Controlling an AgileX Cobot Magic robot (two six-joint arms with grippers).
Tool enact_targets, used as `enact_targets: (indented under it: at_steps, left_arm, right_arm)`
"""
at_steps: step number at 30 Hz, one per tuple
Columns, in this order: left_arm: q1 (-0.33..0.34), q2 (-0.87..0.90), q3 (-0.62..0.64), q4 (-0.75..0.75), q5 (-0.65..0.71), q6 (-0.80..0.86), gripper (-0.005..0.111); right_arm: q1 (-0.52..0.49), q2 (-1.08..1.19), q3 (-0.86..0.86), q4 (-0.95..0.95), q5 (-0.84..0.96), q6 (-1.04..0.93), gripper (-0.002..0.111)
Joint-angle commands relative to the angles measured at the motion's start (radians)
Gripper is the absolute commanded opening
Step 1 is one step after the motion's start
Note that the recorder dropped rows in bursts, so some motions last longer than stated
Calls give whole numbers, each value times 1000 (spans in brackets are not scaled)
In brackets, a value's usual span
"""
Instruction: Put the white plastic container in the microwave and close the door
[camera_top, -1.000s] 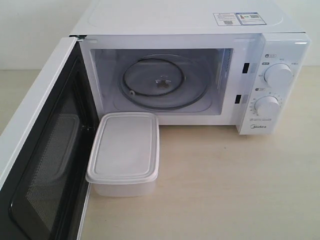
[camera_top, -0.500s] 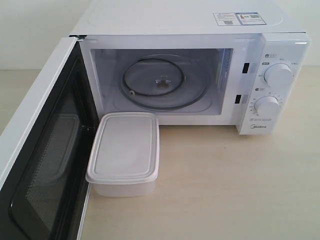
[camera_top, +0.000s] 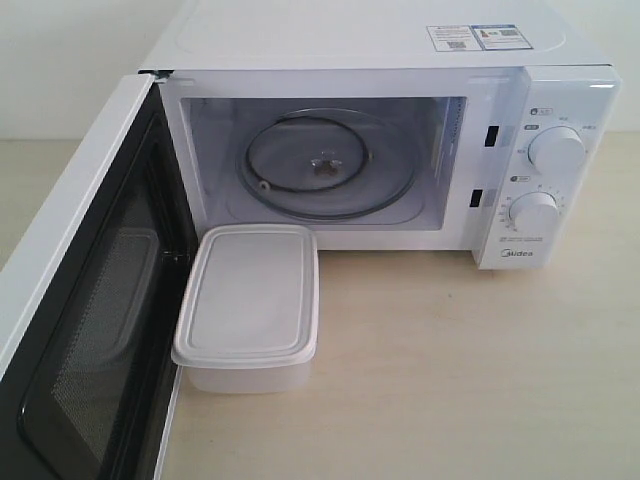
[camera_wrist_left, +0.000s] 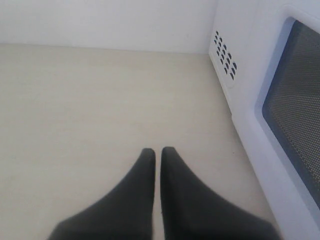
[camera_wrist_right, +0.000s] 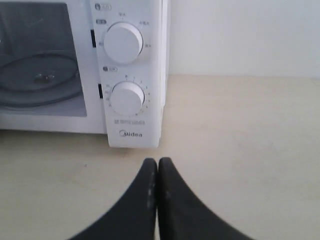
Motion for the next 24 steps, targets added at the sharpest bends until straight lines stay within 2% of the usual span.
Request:
enact_targets:
  at_steps: [1, 9, 15, 18, 21, 24]
  left_arm:
    - [7, -7, 3, 2, -3, 1, 4]
    - [7, -7, 3, 2, -3, 1, 4]
    - [7, -7, 3, 2, -3, 1, 4]
    - [7, -7, 3, 2, -3, 1, 4]
    - [7, -7, 3, 2, -3, 1, 4]
    - [7, -7, 3, 2, -3, 1, 4]
  right_arm:
    - [-3, -4, 0, -3, -142, 3, 0]
    - [-3, -4, 0, -3, -508, 10, 0]
    - [-3, -4, 0, 5, -854, 62, 0]
    - [-1, -4, -83, 1, -729, 168, 0]
    - [-1, -4, -217, -36, -494, 179, 0]
    - [-1, -4, -362, -49, -339, 176, 0]
